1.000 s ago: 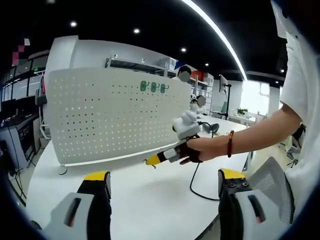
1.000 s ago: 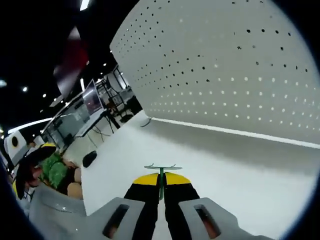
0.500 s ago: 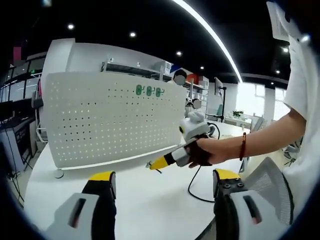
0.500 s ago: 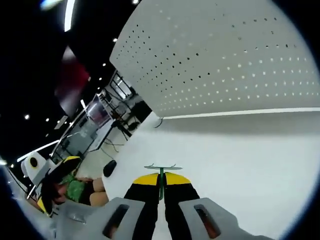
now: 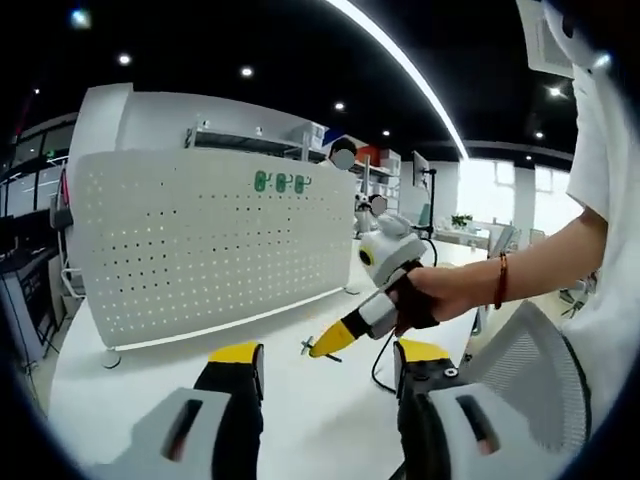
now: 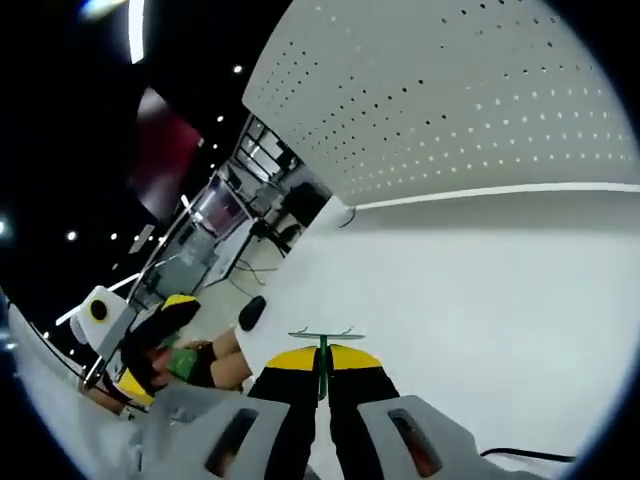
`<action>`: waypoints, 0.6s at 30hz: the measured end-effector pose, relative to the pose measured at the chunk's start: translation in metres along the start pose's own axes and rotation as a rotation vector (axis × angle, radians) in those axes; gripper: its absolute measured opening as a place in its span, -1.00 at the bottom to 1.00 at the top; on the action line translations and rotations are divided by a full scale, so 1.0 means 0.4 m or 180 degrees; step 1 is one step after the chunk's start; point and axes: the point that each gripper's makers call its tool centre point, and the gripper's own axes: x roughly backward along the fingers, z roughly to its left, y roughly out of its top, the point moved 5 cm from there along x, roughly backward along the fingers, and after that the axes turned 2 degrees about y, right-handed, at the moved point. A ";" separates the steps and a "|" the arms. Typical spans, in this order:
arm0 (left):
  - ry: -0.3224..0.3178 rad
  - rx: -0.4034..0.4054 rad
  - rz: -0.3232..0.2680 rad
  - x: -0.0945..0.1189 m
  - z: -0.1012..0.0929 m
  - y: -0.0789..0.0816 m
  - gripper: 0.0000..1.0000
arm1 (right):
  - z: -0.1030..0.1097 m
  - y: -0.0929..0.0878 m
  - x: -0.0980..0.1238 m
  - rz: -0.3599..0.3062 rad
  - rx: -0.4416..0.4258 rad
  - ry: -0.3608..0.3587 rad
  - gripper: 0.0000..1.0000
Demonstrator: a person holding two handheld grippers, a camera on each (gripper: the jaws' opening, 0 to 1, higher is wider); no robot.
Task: Insert the hook assembly into the mounting plate slot until the hook locks in place.
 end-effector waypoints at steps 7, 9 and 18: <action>-0.0039 -0.0088 -0.0021 -0.005 -0.002 0.006 -0.16 | 0.035 -0.008 0.004 -0.0054 -0.0081 0.0176 -0.97; -0.0033 -0.0093 -0.0011 -0.006 -0.001 0.005 -0.22 | 0.043 -0.009 0.007 -0.0059 -0.0090 0.0267 -0.97; -0.0075 -0.0160 0.0040 -0.017 0.004 0.002 -0.45 | 0.109 -0.016 0.022 -0.0020 -0.0031 0.0666 -0.97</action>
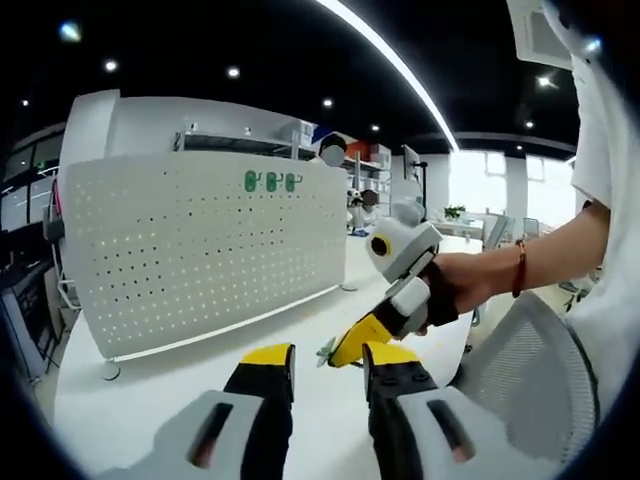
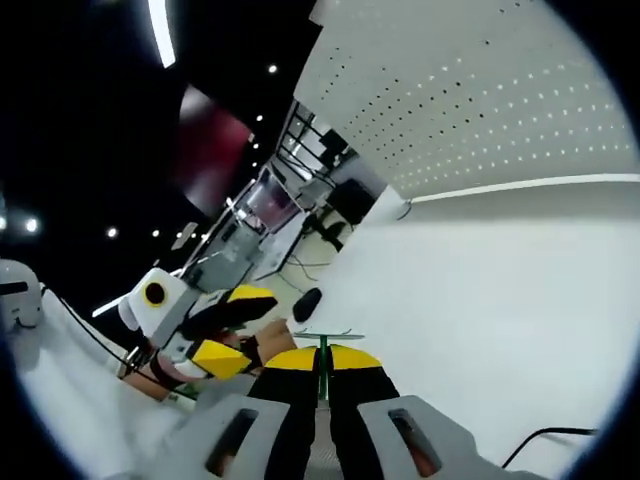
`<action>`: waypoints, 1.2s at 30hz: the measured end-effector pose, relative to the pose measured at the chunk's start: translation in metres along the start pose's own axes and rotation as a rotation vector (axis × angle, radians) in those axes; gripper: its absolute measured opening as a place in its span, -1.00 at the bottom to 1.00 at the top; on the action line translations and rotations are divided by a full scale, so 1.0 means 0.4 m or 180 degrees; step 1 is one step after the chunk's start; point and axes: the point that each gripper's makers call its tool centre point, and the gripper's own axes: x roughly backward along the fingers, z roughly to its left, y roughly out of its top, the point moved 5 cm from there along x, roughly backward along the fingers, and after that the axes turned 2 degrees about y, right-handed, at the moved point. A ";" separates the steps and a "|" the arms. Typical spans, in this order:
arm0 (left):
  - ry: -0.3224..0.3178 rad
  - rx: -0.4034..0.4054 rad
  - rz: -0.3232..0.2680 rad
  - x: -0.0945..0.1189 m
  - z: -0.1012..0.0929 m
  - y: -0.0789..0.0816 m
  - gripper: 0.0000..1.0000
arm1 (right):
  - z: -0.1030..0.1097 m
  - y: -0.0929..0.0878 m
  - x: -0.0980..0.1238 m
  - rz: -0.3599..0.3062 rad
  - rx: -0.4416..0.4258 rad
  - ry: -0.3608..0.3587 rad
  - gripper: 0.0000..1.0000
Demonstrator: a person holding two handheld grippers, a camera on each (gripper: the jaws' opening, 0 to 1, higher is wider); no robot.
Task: Insert the hook assembly into the mounting plate slot until the hook locks in place.
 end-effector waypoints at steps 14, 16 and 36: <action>-0.0155 -0.0042 0.0073 -0.002 -0.014 -0.011 -0.87 | 0.046 -0.011 -0.006 -0.0041 -0.0195 0.0453 -0.97; -0.0172 -0.0027 0.0066 -0.001 -0.016 -0.012 -0.90 | 0.049 -0.013 -0.008 -0.0028 -0.0209 0.0470 -0.97; -0.0124 -0.0370 0.0184 0.008 -0.015 -0.010 -0.97 | 0.054 -0.016 -0.006 -0.0037 0.0001 0.0469 -0.88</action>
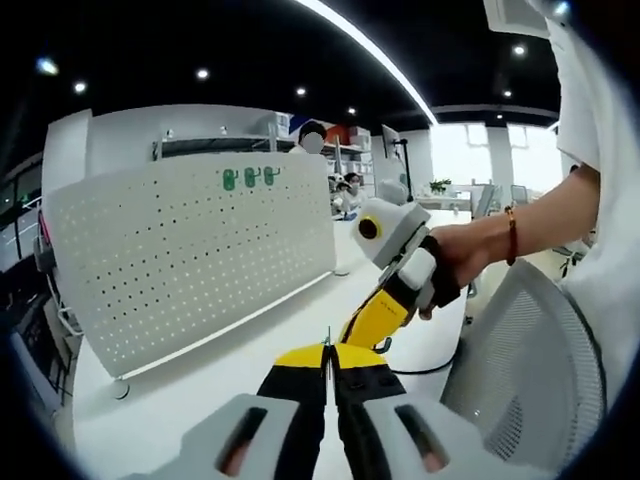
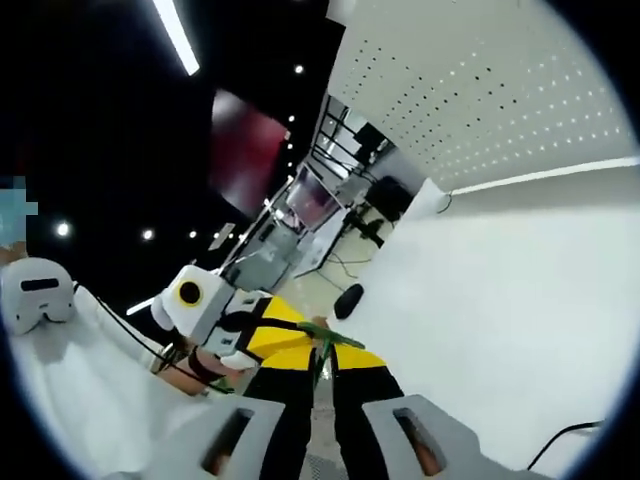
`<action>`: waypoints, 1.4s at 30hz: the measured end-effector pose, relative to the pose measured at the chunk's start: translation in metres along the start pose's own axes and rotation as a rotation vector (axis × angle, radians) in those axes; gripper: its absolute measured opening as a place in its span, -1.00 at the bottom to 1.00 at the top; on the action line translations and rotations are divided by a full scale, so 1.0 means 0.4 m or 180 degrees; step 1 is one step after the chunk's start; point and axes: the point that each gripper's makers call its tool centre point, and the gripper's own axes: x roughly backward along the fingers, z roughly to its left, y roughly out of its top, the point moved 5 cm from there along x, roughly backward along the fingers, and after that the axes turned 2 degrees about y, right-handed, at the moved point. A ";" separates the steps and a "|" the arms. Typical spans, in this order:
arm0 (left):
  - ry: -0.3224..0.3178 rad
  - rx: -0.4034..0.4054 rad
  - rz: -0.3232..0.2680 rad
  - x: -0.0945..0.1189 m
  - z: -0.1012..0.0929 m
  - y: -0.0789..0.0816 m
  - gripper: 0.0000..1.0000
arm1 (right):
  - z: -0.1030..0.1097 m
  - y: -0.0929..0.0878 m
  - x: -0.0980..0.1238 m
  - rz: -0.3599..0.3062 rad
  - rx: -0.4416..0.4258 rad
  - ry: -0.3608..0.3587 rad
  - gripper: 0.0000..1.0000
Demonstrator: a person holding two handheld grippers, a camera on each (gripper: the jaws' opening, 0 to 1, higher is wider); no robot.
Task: Insert the hook assembly into the mounting plate slot until the hook locks in place.
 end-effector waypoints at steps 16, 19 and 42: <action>0.0351 0.0364 0.0136 -0.013 0.049 -0.014 -0.97 | 0.018 0.011 -0.003 -0.0089 0.0777 -0.0307 -0.55; 0.0379 0.0466 0.0116 -0.013 0.055 -0.011 -0.97 | 0.016 0.007 -0.008 -0.0063 0.0926 -0.0372 -0.62; 0.0606 0.1038 0.0094 -0.012 0.066 -0.008 -0.97 | 0.016 0.025 -0.031 -0.0168 0.1523 -0.1054 -0.91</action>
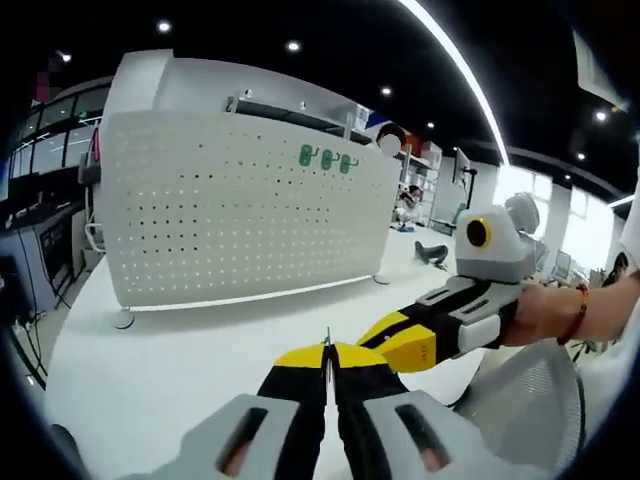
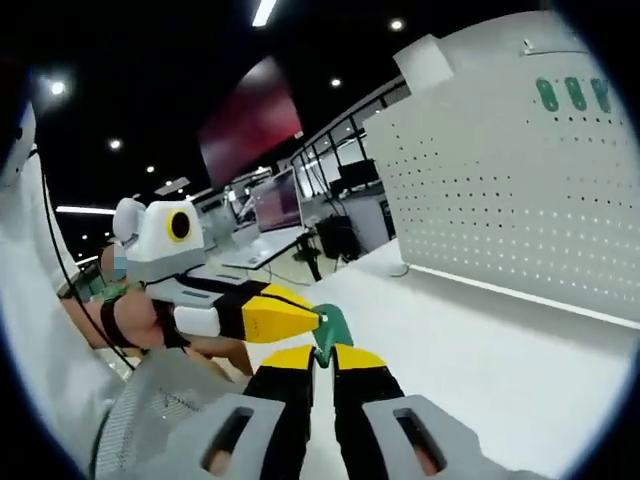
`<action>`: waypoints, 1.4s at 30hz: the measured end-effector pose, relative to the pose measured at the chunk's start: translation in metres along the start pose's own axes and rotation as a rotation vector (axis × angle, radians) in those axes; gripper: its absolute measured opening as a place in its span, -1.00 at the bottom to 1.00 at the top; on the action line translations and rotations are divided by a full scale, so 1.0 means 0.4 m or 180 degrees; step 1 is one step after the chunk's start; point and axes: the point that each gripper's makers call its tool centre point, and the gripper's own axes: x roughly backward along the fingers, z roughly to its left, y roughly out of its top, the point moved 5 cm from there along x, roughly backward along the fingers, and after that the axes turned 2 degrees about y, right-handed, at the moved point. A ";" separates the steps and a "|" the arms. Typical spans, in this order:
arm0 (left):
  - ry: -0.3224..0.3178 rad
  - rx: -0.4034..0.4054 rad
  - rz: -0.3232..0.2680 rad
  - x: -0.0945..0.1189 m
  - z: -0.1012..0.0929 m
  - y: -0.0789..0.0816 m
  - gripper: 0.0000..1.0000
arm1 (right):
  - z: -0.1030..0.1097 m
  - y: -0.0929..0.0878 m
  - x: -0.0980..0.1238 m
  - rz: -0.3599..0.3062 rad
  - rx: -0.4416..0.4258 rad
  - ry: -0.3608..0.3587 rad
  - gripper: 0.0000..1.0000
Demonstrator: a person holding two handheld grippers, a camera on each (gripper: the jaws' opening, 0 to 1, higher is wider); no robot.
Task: Insert the hook assembly into the mounting plate slot until the hook locks in place.
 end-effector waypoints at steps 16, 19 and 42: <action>-0.0009 -0.0138 -0.0142 0.008 -0.005 0.019 -0.87 | -0.007 0.016 0.002 0.0081 0.0096 -0.0494 -0.98; 0.0016 -0.0206 -0.0119 0.011 -0.005 0.019 -0.70 | -0.016 0.023 0.004 0.0061 0.0106 -0.0560 -0.98; -0.0122 -0.0441 -0.0538 0.072 -0.018 0.064 -0.44 | -0.129 0.145 0.040 -0.0249 0.0057 -0.1348 -0.97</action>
